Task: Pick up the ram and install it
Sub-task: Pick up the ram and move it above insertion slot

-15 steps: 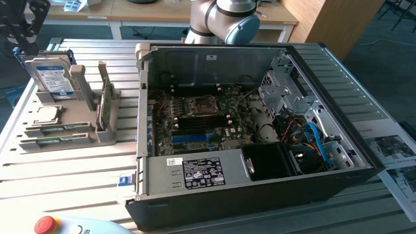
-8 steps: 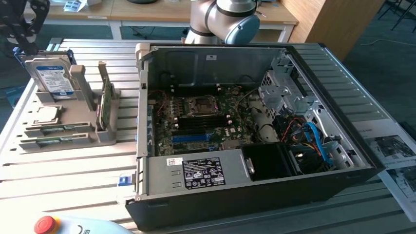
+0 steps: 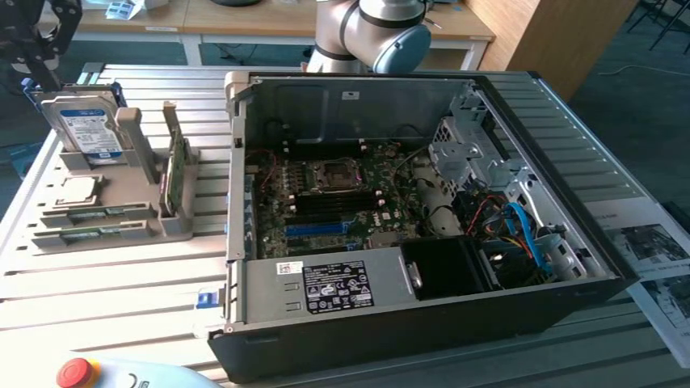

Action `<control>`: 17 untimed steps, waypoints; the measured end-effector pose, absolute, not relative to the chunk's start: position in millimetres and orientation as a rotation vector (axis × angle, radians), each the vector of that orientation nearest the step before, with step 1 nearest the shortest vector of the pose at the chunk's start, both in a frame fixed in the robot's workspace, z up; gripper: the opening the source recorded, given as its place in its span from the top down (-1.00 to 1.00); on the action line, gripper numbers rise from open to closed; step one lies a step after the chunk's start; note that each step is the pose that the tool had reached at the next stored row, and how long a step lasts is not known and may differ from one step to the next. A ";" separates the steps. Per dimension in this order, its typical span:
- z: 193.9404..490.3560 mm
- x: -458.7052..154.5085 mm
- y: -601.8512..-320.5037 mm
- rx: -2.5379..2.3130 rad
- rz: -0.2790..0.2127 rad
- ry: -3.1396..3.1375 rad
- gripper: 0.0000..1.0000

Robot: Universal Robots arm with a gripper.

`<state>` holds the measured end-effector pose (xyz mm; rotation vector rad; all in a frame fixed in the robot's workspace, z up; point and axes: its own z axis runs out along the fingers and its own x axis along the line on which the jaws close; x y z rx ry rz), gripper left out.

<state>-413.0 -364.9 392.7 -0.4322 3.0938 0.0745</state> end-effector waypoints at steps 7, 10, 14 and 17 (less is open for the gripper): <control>392.7 -413.0 -364.9 -0.563 0.076 3.075 0.80; 392.6 -413.0 -364.9 -0.621 0.076 3.064 0.80; 392.6 -413.0 -364.9 -0.705 0.077 3.048 0.80; 392.7 -413.0 -364.9 -0.774 0.077 3.032 0.80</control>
